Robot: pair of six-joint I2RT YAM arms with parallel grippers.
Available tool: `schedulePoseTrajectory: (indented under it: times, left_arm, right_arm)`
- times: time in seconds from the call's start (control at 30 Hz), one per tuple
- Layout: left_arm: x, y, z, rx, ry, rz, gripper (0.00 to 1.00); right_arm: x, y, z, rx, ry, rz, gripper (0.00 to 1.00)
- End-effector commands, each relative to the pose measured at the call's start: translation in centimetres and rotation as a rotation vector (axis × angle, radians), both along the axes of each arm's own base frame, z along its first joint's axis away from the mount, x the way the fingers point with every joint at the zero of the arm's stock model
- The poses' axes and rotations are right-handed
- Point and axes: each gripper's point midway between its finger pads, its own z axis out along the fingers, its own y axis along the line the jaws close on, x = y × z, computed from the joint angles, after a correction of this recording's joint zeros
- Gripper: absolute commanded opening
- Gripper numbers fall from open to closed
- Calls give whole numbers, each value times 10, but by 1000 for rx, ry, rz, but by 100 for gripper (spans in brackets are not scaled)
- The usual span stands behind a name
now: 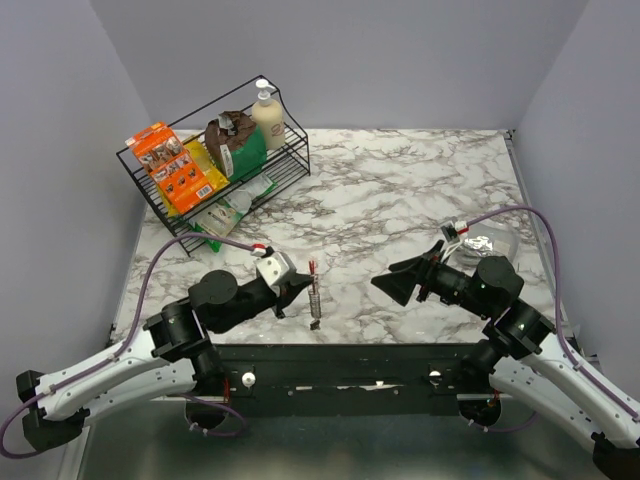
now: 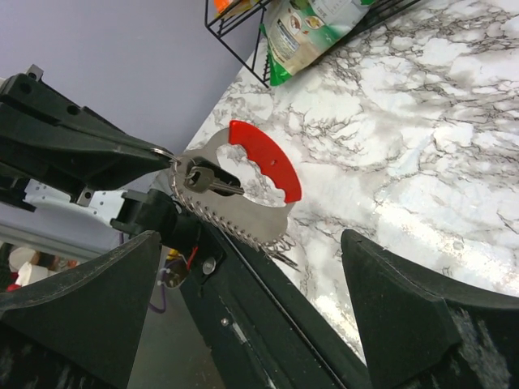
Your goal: Put the keys on the keyring
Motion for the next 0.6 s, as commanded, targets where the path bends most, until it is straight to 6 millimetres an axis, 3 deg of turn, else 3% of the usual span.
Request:
schedulePoseTrajectory:
  times: [0.0, 0.13, 0.27, 0.47, 0.57]
  left_arm:
    - [2, 30, 6, 34, 62, 115, 0]
    - [9, 37, 8, 58, 51, 165, 0]
    - [16, 24, 6, 68, 27, 155, 0]
    - [35, -17, 0, 112, -16, 115, 0]
    - [46, -44, 6, 110, -42, 88, 0]
  right_arm:
    - [5, -5, -8, -32, -7, -32, 100]
    - [6, -5, -12, -40, 0, -33, 100]
    - [6, -6, -13, -43, -7, -40, 100]
    - [8, -9, -15, -53, -11, -58, 100]
    - [6, -12, -11, -48, -16, -59, 100]
